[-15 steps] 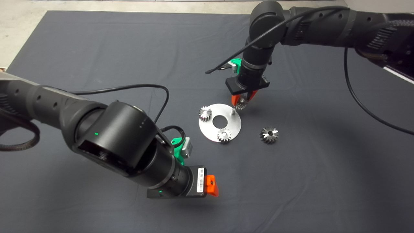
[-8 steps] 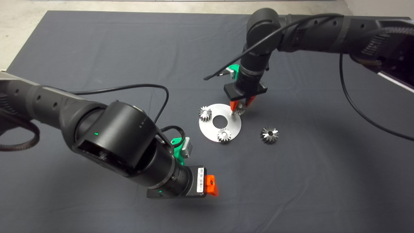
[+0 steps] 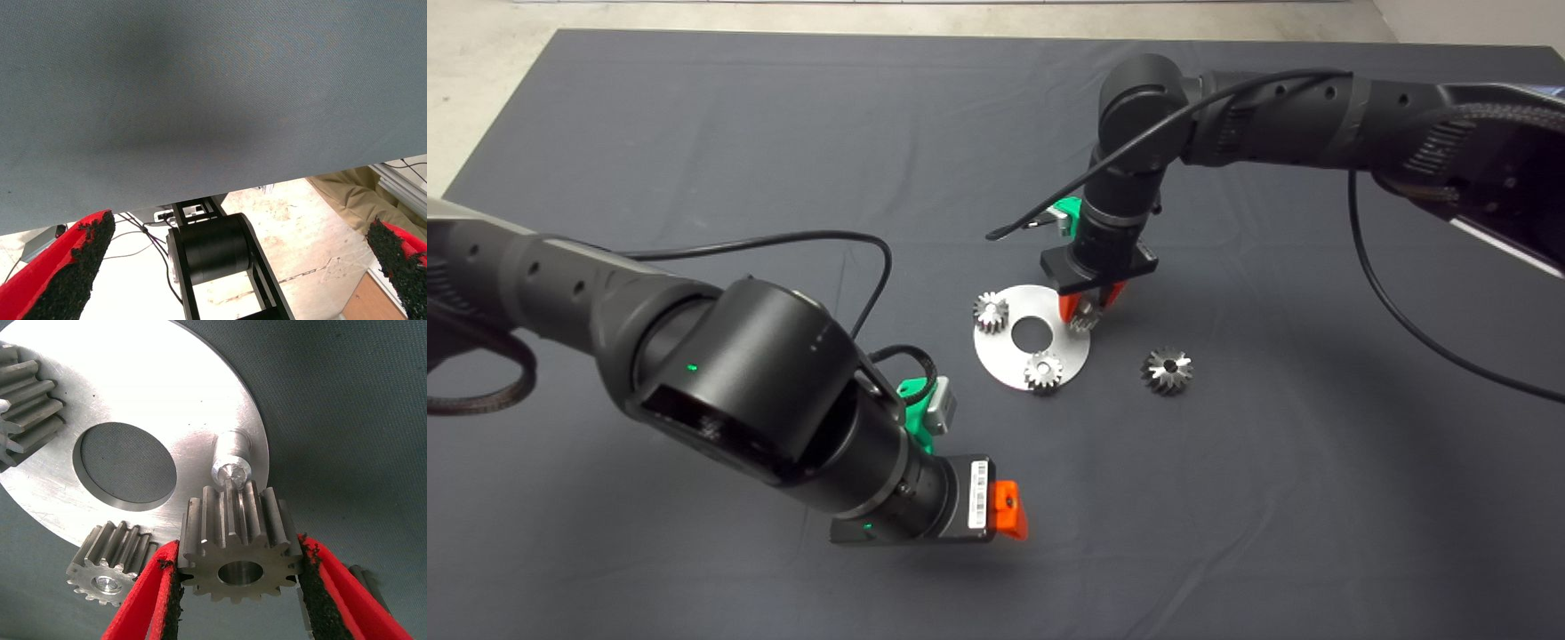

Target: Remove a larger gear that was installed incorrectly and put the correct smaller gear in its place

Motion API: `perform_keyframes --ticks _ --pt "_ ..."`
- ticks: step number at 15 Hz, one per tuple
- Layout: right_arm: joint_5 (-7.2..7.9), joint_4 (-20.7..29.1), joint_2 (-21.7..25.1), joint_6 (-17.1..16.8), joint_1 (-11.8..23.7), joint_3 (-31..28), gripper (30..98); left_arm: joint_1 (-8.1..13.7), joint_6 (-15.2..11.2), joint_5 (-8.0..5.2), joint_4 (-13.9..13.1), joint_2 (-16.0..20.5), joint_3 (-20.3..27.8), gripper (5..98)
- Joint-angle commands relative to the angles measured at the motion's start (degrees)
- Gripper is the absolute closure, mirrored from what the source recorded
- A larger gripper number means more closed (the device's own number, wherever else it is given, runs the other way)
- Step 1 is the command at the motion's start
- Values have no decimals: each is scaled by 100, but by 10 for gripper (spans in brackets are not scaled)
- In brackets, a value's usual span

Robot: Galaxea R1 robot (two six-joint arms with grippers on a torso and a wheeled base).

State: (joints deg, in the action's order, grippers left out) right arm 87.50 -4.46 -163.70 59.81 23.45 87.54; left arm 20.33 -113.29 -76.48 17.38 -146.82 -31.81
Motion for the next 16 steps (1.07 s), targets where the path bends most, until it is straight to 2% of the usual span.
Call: perform_keyframes --ticks 1,4,6,16 --pt "733 -55 -36 -45 249 48 869 94 0 2 -51 -1 9 58" --pt "733 -37 -142 -97 336 429 869 94 0 11 -51 -9 9 58" --pt "733 -55 -284 -347 327 764 869 94 0 11 -51 -9 9 58" --pt "733 -28 -352 -364 336 763 869 94 0 2 -51 -1 0 58"
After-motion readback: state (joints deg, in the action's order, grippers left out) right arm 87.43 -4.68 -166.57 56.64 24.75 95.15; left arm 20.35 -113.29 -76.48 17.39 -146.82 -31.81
